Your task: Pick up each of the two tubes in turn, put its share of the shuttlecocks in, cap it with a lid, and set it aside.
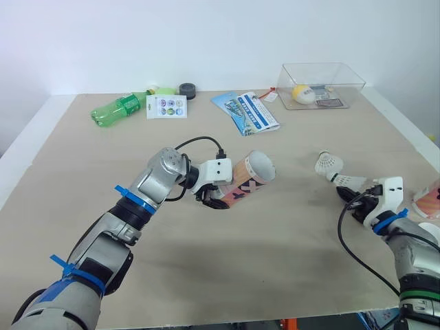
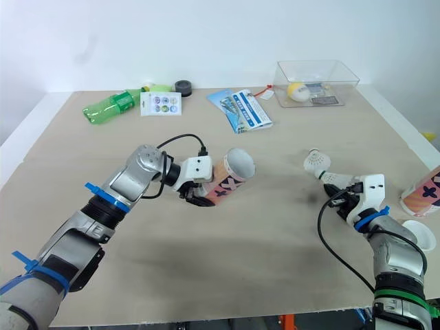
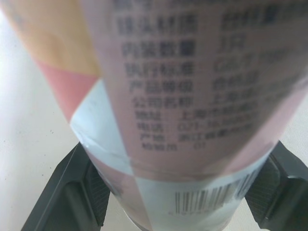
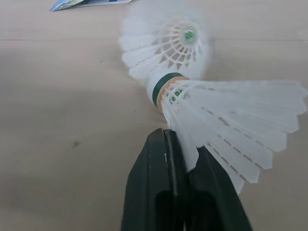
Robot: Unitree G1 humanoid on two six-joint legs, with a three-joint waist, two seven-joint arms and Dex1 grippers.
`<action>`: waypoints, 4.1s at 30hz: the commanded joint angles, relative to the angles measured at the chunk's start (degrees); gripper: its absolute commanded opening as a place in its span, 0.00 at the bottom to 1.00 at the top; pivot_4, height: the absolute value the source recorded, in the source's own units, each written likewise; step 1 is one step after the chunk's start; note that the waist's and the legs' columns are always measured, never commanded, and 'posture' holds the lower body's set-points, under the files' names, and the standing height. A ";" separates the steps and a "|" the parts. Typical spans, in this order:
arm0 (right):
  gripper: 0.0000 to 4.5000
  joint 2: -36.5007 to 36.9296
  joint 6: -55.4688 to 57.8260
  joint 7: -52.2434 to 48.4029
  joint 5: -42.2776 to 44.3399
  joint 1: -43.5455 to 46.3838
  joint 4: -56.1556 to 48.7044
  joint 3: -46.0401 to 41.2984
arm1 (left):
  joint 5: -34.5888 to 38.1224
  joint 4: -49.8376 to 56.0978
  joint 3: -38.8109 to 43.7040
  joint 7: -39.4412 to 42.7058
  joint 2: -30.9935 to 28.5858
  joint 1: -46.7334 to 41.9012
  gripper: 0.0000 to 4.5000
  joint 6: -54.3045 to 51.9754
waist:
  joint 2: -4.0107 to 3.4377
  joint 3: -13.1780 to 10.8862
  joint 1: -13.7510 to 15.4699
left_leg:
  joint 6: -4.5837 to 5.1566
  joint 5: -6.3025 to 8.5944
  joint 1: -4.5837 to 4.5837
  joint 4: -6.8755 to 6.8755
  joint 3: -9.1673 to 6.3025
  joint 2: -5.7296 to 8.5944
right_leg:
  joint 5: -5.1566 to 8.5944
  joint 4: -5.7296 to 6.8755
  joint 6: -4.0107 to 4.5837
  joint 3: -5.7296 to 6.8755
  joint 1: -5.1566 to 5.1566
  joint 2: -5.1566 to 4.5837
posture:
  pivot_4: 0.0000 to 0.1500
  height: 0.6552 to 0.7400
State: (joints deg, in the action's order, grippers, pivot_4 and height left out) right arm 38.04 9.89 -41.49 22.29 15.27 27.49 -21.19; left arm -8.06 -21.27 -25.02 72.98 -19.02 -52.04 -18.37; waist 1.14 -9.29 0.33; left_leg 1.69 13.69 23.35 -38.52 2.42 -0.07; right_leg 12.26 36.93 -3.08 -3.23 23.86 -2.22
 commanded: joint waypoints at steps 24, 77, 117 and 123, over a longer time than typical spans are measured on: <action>0.02 20.11 -12.19 -35.90 -5.53 29.17 -31.23 25.12 | 4.30 -10.43 2.28 0.39 5.54 -2.09 0.68 4.45 | 0.08 -0.08 0.35 | 0.37 0.11 0.60 -0.16 -0.44 0.75 | 0.28 -0.11 -0.46 0.52 0.10 -0.85 | 1.00 1.00; 0.99 -9.29 12.43 23.91 -10.22 8.56 -17.62 5.60 | 0.40 -11.18 -0.87 -0.59 4.72 -4.64 0.68 8.17 | -0.47 -0.08 -0.13 | 0.82 -0.26 1.14 -0.82 -0.60 0.91 | -0.27 0.10 -0.60 0.70 0.33 -0.97 | 1.00 1.00; 0.02 0.63 -19.86 12.70 -17.85 20.29 5.59 12.58 | 0.82 -9.95 -0.54 -1.26 3.80 -3.57 0.68 6.11 | -0.51 -0.10 -1.55 | 0.82 -0.26 1.07 -0.81 -0.48 0.94 | -0.34 0.04 -0.72 0.51 0.25 -0.97 | 1.00 1.00; 0.02 15.27 -25.84 -18.70 -11.00 21.79 -10.89 18.03 | 0.93 -11.74 -0.34 -0.61 4.16 -3.90 0.68 6.45 | -0.55 -0.14 -1.65 | 0.89 -0.22 0.95 -0.80 -0.43 1.00 | -0.24 0.00 -0.96 0.43 0.11 -1.02 | 1.00 1.00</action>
State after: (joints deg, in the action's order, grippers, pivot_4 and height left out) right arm 50.94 -15.03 -53.66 8.82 35.05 21.39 -3.58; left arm -6.70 -31.62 -24.26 72.09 -15.30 -55.82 -12.18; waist 0.59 -9.43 -1.32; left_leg 2.58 13.47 24.26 -39.33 1.97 0.92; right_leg 12.06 36.92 -4.11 -2.76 23.92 -3.23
